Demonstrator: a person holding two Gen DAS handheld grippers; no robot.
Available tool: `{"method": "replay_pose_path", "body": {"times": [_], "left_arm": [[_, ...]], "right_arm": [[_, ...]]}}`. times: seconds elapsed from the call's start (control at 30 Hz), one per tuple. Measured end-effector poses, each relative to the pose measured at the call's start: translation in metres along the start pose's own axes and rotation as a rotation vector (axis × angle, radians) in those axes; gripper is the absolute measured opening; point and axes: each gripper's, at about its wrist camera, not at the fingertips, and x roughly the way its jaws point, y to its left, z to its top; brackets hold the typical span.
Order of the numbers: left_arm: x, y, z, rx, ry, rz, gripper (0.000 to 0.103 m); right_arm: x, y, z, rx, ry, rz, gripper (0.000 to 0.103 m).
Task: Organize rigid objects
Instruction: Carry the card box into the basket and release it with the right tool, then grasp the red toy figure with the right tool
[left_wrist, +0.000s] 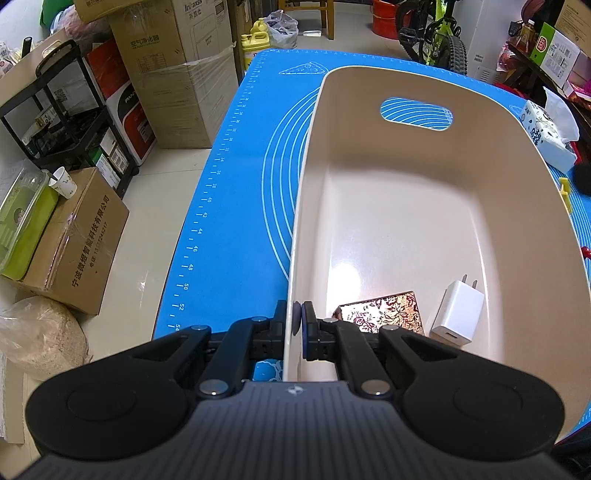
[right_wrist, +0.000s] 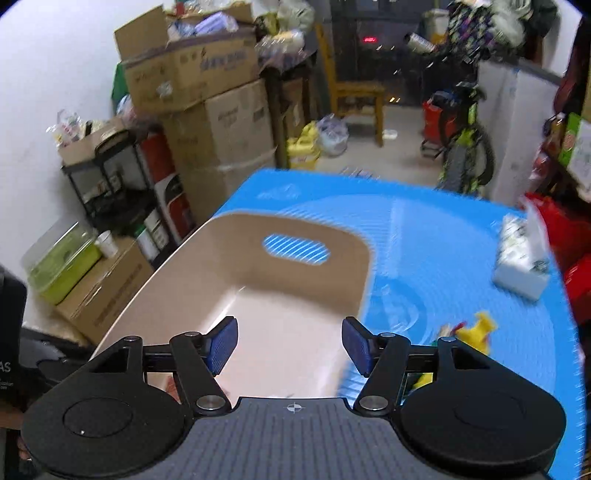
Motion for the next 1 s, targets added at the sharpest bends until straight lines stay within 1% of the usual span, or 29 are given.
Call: {"method": "replay_pose_path", "body": {"times": [0.1,0.2,0.27,0.4,0.57,0.7,0.83,1.0], "left_arm": [[0.0,0.0,0.0,0.001,-0.001,0.001,0.009],[0.0,0.001,0.0,-0.001,-0.001,-0.001,0.009],[0.0,0.001,0.0,-0.001,-0.001,-0.001,0.009],[0.0,0.002,0.0,-0.002,-0.001,0.0,0.009],[0.0,0.002,-0.001,-0.002,-0.001,0.002,0.009],[0.0,0.002,-0.001,-0.004,-0.003,0.001,0.009],[-0.001,0.001,-0.001,-0.006,-0.005,0.003,0.009],[-0.001,0.002,0.0,-0.01,-0.006,0.002,0.009]], "right_arm": [[-0.006,-0.022,0.004,0.031,-0.013,-0.03,0.071],[-0.01,-0.045,0.003,0.051,-0.018,-0.087,0.071],[-0.009,-0.063,0.001,0.069,-0.007,-0.125,0.071],[-0.004,-0.091,-0.006,0.115,0.012,-0.175,0.071],[0.009,-0.123,-0.019,0.142,0.056,-0.242,0.071],[0.02,-0.137,-0.033,0.129,0.109,-0.292,0.071],[0.035,-0.153,-0.044,0.167,0.189,-0.279,0.071],[0.05,-0.156,-0.052,0.145,0.242,-0.285,0.071]]}}
